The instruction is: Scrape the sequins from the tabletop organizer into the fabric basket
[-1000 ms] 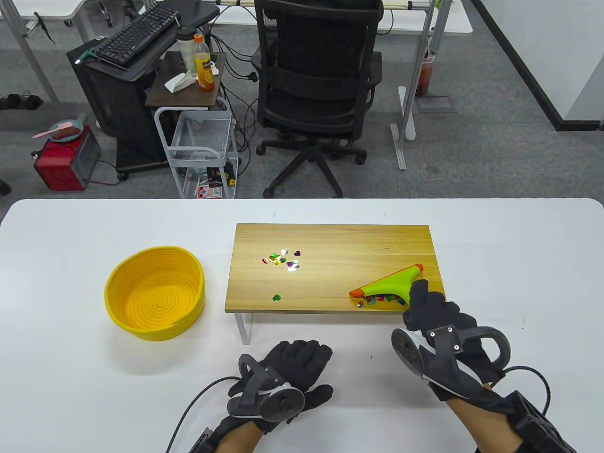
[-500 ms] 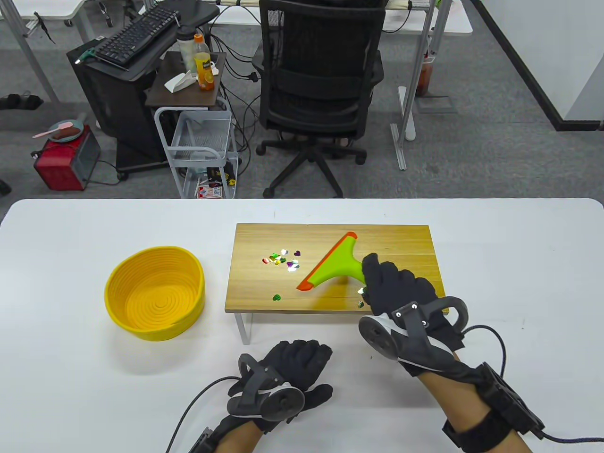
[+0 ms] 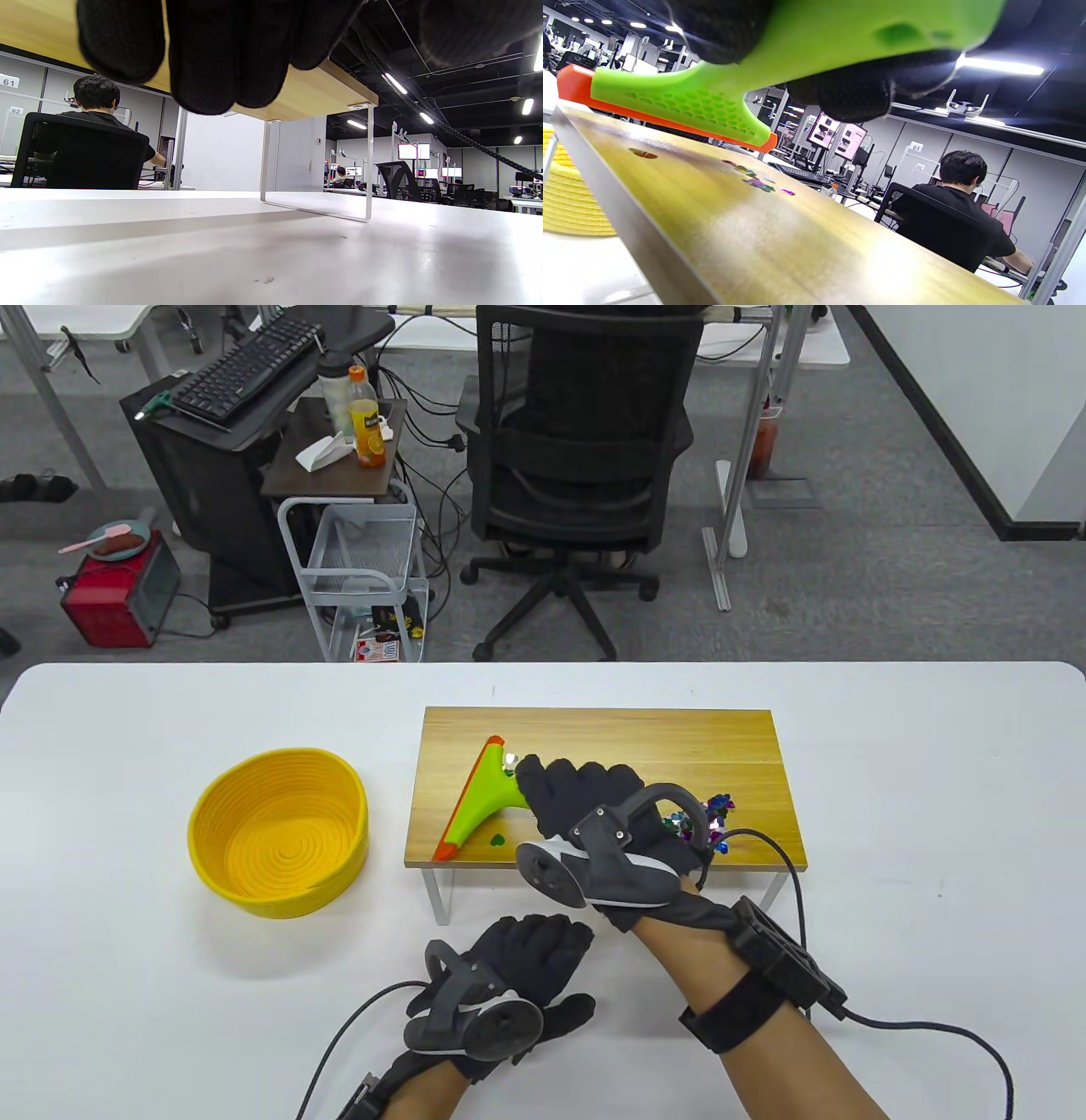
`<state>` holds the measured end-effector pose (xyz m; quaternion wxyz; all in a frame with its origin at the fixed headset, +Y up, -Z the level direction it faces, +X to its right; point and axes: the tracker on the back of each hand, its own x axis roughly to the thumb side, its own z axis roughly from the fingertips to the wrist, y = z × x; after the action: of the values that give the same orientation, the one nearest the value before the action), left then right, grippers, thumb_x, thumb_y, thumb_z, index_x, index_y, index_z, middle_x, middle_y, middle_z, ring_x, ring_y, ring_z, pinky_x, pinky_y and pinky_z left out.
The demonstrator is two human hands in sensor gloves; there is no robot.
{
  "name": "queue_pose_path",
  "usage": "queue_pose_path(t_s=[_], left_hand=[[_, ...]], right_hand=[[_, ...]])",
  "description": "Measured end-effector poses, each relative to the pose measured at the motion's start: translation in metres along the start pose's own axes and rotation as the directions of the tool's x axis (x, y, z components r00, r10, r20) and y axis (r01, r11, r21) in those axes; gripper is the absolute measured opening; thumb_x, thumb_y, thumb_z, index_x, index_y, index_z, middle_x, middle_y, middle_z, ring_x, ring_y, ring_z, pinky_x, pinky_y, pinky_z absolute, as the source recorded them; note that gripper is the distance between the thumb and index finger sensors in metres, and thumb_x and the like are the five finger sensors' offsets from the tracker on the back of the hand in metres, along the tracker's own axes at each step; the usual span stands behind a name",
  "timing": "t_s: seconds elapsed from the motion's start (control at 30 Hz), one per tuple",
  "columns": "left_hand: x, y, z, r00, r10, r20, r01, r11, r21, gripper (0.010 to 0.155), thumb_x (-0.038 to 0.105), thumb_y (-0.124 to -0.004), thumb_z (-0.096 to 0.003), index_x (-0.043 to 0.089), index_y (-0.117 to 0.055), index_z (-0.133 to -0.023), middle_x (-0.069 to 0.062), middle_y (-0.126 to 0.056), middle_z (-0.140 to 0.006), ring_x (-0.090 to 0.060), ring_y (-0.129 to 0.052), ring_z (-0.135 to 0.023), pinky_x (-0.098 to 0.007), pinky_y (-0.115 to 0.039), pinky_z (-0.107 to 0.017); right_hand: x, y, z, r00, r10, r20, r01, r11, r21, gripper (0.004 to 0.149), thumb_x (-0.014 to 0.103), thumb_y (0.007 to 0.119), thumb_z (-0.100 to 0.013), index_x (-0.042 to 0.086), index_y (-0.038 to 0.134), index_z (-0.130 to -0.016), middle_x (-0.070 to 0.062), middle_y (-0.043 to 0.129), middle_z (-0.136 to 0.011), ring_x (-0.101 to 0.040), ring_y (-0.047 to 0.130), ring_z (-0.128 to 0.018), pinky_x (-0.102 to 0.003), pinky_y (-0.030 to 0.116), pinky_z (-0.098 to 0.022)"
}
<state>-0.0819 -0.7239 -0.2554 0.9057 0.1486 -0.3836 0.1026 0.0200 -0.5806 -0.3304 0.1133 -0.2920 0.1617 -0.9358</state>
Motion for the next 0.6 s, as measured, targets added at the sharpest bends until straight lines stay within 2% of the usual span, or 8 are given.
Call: queue_pose_path(t_s=[0.3,0.6], left_hand=[[-0.002,0.000,0.000,1.000,0.003,-0.004,-0.003,1.000,-0.002,0.076,0.069,-0.073,-0.0405,0.017,-0.068,-0.096,-0.016,-0.086,-0.094,-0.039,-0.094,-0.075,-0.062,-0.079,-0.053],[-0.001,0.000,0.000,1.000,-0.001,-0.003,0.001,1.000,-0.007,0.076,0.069,-0.073,-0.0406,0.017,-0.068,-0.096,-0.016,-0.086,-0.094,-0.039,-0.094,-0.075,-0.062,-0.079,-0.053]], right_hand=[[-0.013,0.011,0.000,1.000,0.006,-0.024,-0.005,0.998,0.060,0.061,0.030,0.067,-0.052,0.018,0.056,-0.110,-0.011,0.077,-0.102,-0.037,0.092,-0.076,-0.053,0.075,-0.060],[-0.050,0.013,0.025,0.995,0.060,-0.083,-0.051,0.994,0.099,0.061,0.028,0.066,-0.050,0.019,0.057,-0.110,-0.010,0.077,-0.102,-0.038,0.090,-0.079,-0.056,0.072,-0.063]])
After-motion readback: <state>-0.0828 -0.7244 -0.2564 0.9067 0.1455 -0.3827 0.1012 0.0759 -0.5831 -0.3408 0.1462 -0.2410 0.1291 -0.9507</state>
